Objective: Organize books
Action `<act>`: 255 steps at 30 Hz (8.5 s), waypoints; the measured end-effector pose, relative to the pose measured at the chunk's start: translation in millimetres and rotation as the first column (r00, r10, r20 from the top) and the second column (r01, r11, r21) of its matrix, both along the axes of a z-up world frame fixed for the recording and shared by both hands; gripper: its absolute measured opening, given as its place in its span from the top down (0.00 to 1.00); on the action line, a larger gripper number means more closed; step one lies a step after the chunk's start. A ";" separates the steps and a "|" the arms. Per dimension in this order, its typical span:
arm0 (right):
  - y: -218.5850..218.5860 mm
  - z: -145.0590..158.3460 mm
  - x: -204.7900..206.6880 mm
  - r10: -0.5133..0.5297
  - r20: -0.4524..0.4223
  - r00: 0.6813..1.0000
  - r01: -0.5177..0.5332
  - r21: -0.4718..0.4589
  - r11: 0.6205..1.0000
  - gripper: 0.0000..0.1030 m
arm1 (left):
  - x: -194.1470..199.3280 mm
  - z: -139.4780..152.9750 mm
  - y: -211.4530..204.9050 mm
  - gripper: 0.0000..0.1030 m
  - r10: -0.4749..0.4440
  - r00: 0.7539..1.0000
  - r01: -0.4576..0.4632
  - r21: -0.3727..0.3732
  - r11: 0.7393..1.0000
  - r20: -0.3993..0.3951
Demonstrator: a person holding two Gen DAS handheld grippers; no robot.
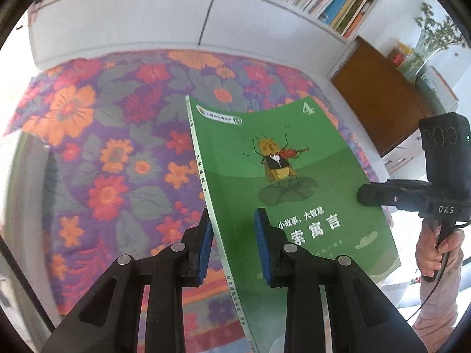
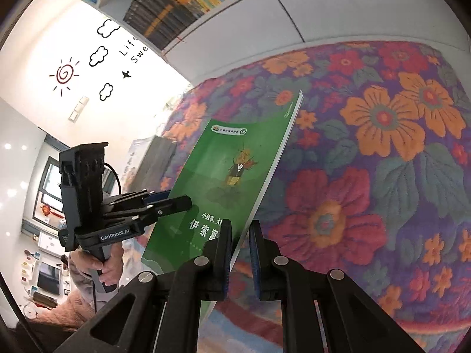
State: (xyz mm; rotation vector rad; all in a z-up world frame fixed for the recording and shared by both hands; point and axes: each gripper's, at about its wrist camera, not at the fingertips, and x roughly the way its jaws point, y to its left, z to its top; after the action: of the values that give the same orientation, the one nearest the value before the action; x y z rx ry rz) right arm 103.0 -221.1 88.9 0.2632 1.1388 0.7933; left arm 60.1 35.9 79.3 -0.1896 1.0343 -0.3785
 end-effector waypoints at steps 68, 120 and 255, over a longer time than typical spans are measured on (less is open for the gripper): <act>335.7 -11.3 -29.3 0.237 -0.049 0.970 -0.236 0.024 0.971 0.86 | -51.4 16.0 313.7 0.71 0.231 0.970 -0.228 -0.039 0.973 0.076; 340.4 -16.3 -30.4 0.156 -0.052 0.986 -0.158 -0.045 0.986 0.82 | -47.0 2.5 308.8 0.59 0.337 0.942 -0.332 0.178 0.926 0.003; 124.3 -8.1 -164.9 -0.323 0.477 0.818 0.476 -0.246 0.844 0.00 | -119.1 -28.5 50.0 0.02 0.327 0.901 -0.402 0.267 0.876 0.284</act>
State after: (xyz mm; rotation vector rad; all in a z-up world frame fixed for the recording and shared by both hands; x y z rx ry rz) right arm -61.9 -96.8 80.8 0.0206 0.7536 0.2269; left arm -59.0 85.9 50.8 -0.0442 0.7926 0.1173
